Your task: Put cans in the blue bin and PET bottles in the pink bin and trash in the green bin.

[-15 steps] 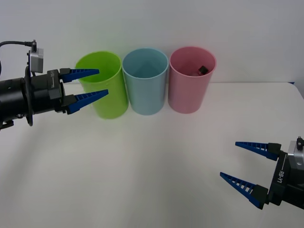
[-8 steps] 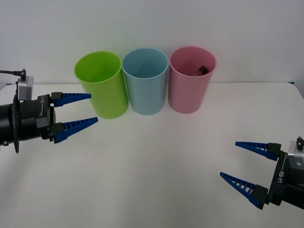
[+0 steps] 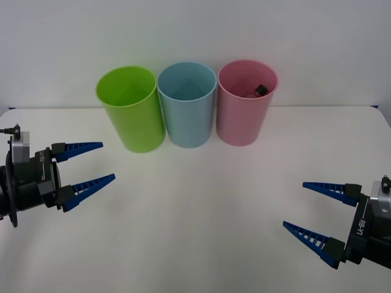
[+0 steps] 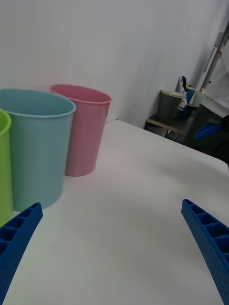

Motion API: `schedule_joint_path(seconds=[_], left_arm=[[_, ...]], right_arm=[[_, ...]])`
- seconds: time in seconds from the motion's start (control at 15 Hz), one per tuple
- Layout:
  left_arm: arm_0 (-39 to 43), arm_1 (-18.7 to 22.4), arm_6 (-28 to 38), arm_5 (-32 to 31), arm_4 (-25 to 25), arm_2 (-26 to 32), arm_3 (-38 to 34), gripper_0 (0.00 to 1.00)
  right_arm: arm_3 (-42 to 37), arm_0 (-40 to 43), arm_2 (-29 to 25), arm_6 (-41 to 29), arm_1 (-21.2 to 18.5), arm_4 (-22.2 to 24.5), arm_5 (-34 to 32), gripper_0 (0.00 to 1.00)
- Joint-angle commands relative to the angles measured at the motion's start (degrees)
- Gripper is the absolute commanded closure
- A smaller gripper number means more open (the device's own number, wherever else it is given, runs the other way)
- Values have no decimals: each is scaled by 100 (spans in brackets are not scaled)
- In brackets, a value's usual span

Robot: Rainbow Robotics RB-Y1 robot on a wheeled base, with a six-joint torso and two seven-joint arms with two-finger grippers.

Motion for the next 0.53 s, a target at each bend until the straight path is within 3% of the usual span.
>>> schedule_joint_path(seconds=[0.07, 0.27, 0.53], left_arm=[[403, -317, 90, -37, -539, 485, -386, 0], [807, -423, 196, -28, -891, 889, -773, 0], [1132, -458, 213, -28, -865, 1004, -870, 0]], right_arm=[[0, 0, 0, 0, 0, 0, 0, 0], [0, 0, 0, 0, 0, 0, 0, 0], [0, 0, 0, 0, 0, 0, 0, 0]])
